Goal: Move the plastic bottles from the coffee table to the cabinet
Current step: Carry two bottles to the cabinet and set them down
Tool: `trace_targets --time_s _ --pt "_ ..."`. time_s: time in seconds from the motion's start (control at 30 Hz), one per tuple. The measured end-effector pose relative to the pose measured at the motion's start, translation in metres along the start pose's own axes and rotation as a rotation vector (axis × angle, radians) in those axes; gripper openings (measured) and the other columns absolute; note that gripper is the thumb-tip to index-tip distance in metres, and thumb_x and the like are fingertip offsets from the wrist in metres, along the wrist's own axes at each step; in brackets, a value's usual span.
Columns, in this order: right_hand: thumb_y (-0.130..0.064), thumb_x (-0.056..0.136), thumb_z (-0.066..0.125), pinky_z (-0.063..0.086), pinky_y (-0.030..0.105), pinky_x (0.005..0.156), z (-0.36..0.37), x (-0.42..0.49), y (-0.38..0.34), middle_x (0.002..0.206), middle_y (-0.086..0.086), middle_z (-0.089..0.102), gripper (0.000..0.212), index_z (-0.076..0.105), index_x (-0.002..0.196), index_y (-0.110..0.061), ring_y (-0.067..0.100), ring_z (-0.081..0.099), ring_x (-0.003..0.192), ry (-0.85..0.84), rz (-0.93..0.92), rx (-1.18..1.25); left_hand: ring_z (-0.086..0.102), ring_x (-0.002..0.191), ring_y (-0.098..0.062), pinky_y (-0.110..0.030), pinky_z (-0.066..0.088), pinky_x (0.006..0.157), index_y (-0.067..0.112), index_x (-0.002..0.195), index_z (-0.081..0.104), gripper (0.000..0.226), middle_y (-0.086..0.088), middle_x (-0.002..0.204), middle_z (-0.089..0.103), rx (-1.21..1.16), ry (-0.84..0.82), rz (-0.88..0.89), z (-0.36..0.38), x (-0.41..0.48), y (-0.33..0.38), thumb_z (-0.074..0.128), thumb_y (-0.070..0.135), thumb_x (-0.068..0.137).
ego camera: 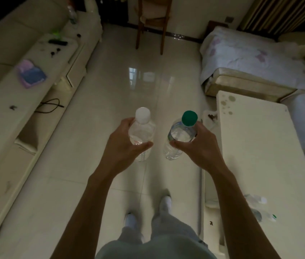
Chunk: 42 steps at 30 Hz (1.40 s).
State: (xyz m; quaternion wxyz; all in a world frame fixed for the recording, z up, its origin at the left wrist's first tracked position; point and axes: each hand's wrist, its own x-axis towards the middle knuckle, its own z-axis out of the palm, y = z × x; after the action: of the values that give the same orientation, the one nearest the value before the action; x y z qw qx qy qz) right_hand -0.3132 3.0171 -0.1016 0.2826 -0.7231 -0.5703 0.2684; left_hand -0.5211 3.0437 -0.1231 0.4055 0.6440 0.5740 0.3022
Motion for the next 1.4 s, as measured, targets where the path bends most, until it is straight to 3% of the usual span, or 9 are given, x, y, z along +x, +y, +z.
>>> trace_targets --time_s 0.53,0.83,1.2,1.4 --pt "-0.036 0.066 0.085 0.048 0.026 0.088 -0.021 0.154 0.015 0.118 -0.004 0.065 0.070 0.054 0.126 -0.018 0.009 0.059 0.098 -0.115 -0.109 0.091 0.056 0.103 -0.011 -0.031 0.049 0.091 0.028 0.131 0.042 0.077 0.016 0.112 0.053 0.118 0.081 -0.044 0.032 0.120 0.035 0.081 0.039 0.066" --pt "-0.038 0.064 0.086 0.049 0.028 0.090 -0.058 0.231 0.047 0.117 -0.003 0.065 0.073 0.053 0.126 -0.017 0.013 0.062 0.102 -0.121 -0.128 0.063 0.055 0.107 -0.015 -0.038 0.049 0.096 0.026 0.134 0.038 0.080 0.003 0.127 0.056 0.135 0.092 -0.067 0.074 0.183 0.063 0.080 0.040 0.067" --pt "-0.037 0.065 0.086 0.045 0.022 0.086 -0.040 0.301 0.043 0.118 -0.004 0.066 0.072 0.053 0.126 -0.018 0.009 0.059 0.098 -0.208 -0.141 0.057 0.054 0.107 -0.013 -0.035 0.049 0.096 0.023 0.134 0.039 0.078 0.004 0.127 0.055 0.108 0.120 -0.127 0.069 0.243 0.058 0.079 0.039 0.068" --pt "-0.042 0.062 0.085 0.053 0.033 0.090 -0.016 0.359 0.022 0.115 -0.004 0.067 0.071 0.054 0.122 -0.022 0.013 0.063 0.100 -0.215 -0.144 0.012 0.051 0.103 -0.010 -0.029 0.046 0.092 0.024 0.133 0.039 0.077 0.011 0.117 0.052 0.083 0.111 -0.140 0.048 0.304 0.039 0.080 0.035 0.069"
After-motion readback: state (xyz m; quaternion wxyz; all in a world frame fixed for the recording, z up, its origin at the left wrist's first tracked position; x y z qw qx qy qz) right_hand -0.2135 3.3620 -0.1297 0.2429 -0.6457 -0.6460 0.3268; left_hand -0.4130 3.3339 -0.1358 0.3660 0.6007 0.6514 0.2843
